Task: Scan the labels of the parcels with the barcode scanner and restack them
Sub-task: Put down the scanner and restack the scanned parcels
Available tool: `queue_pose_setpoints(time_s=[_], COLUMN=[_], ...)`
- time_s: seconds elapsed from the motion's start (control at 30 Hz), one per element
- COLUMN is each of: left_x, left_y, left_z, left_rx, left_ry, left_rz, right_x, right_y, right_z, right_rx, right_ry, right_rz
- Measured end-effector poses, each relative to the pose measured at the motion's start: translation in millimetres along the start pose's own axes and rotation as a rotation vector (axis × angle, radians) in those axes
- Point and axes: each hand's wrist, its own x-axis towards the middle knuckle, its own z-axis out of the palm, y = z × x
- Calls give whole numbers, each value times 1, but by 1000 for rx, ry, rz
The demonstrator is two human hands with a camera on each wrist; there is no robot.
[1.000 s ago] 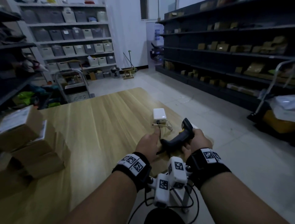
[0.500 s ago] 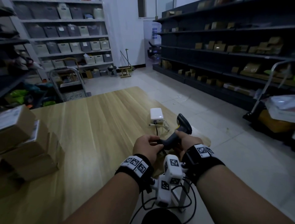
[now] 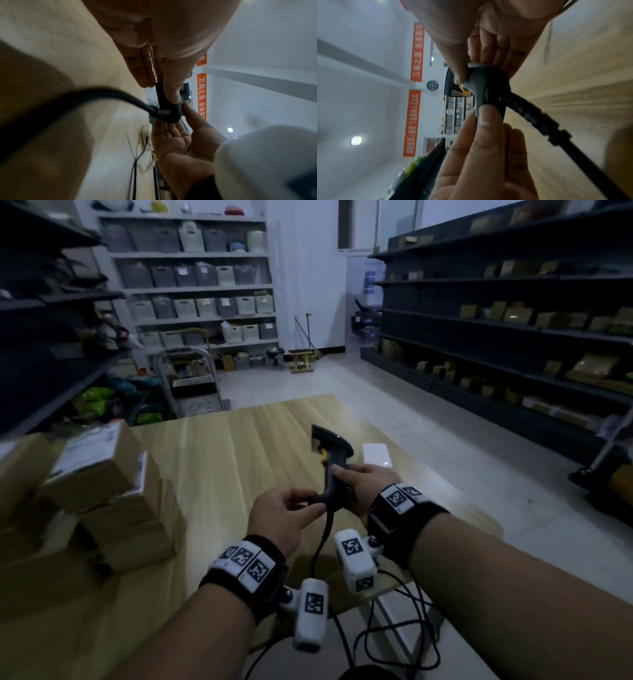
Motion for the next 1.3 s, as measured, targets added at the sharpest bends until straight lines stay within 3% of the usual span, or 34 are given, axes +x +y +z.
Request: queue_pose_setpoints(time_s=[0.13,0.3,0.47,0.67,0.83,1.03,1.13,1.3], left_x=[11,26,39,49,53,58,57,57], left_y=[-19,-37,-56,-70,-83,-83,-84,-82], left_z=[-33,-59,-68,-75,-85,-89,-89,-90], left_rx=[-10,0,49,113,111,142,146,167], left_ry=[90,128,144,116,73,47,44,35], left_rz=[-57,-137,-189,-185,-203,-216,-210,-200], right_x=[21,46,68,70,76,78,75,79], right_y=[-4,16,32,35,56,53,52,65], right_z=[45,84,97,97,86,85,80,75], right_rx=[-137,-253,-383,-493,-398,-452,-357,-4], right_ry=[-146,-182,-224,-265,-271,-280,-284,-233], right_rz=[38,88,131,72,77,54,48,65])
